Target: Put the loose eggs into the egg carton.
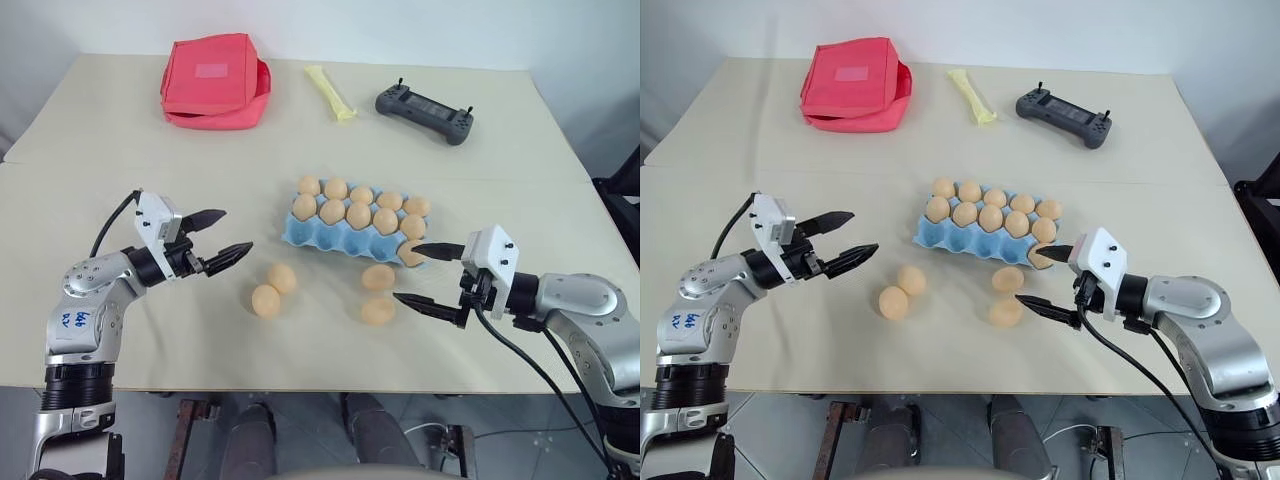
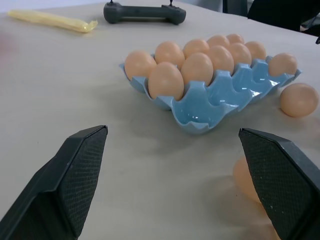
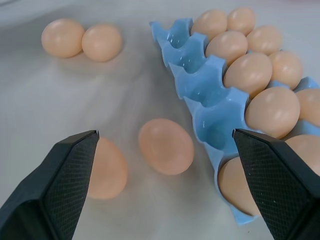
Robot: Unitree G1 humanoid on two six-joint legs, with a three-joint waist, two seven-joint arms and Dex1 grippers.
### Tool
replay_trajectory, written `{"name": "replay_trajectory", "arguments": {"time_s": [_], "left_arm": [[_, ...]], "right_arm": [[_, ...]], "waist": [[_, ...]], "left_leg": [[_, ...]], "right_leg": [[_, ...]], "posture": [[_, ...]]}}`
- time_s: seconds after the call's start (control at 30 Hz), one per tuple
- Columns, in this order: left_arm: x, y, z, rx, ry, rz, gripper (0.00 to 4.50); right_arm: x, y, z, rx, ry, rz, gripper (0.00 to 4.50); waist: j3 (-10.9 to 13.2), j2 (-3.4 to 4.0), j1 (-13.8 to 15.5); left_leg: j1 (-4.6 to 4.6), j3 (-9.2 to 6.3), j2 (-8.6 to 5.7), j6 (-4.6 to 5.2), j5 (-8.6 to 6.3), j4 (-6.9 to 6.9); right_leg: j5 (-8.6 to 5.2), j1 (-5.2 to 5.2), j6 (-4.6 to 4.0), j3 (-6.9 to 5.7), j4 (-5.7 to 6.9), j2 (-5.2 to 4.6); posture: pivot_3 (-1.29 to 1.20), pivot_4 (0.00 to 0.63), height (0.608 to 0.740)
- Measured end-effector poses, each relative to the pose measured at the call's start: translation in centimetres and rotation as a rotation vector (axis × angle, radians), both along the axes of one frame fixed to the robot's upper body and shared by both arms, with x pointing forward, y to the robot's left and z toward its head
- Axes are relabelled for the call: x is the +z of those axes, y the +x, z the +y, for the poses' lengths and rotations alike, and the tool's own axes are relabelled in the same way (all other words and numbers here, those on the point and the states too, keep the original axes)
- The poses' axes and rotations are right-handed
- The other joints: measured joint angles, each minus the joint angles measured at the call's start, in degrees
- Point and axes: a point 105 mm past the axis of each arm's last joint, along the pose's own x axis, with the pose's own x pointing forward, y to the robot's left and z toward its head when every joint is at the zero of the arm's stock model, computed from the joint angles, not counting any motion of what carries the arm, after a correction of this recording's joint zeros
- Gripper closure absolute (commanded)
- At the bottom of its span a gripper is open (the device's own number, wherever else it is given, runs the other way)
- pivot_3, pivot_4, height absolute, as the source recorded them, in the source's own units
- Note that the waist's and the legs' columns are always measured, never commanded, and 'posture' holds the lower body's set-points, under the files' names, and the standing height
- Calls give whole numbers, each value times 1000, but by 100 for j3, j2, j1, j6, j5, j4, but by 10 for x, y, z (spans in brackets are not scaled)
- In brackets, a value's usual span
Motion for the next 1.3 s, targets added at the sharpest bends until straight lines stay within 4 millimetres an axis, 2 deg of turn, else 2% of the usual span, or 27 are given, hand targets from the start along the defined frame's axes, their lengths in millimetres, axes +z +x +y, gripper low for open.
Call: {"name": "replay_trajectory", "arguments": {"time_s": [0.17, 0.33, 0.43, 0.6, 0.77, 1.0, 1.1, 1.3], "left_arm": [[8, 19, 6, 83, -12, -37, 15], [3, 22, 4, 74, 0, -17, 15], [-1, 20, 2, 56, 24, 16, 15], [-9, 11, 6, 21, 79, 61, 15], [-11, 3, 5, -46, 107, 45, 15], [-6, -5, 1, -128, 83, 29, 15], [-11, -12, 5, -131, 88, 44, 15], [-25, -31, 7, -165, 90, 105, 15]], "right_arm": [[3, 2, 0, -13, 3, -5, 0], [10, 0, -7, -51, 3, 6, 0], [12, -13, -18, -75, -27, 32, 0], [0, -43, -32, -97, -79, 148, 0], [-6, -62, -28, -86, -97, 213, 0], [-13, -59, -2, 13, -115, 226, 0], [-15, -48, 7, 58, -132, 216, 0], [-33, -35, 9, 104, -150, 243, 0]], "waist": [[0, 0, 16], [0, 0, 21], [0, 0, 79], [0, 0, 138], [0, -1, 128], [0, -1, 103], [0, -2, 57], [0, -2, 100]], "left_leg": [[-1, -1, 0, 0, 0, 10], [-2, -1, 0, 1, -1, 3], [-2, -3, 0, 3, -3, 0], [-2, -3, 0, 3, -5, 4], [0, -1, 0, 4, -1, 16], [2, 6, 0, 16, 13, 21], [1, 10, 0, 16, 12, 18], [-4, 10, 0, 14, 5, 6]], "right_leg": [[0, 2, 0, 0, 4, 1], [1, 0, 4, 0, 5, 1], [-2, 0, 2, -1, 5, 2], [-5, 1, 0, -1, 2, 1], [-38, 5, -66, 1, 2, 1], [-30, 8, -79, 10, -8, 0], [-30, 8, -79, 14, -13, -1], [-29, -2, -72, 10, -9, -3]], "posture": [[0, 150, 740], [0, 150, 740], [0, 150, 740], [0, 150, 740], [0, 150, 740], [0, 150, 740], [0, 150, 740], [0, 150, 740]]}}
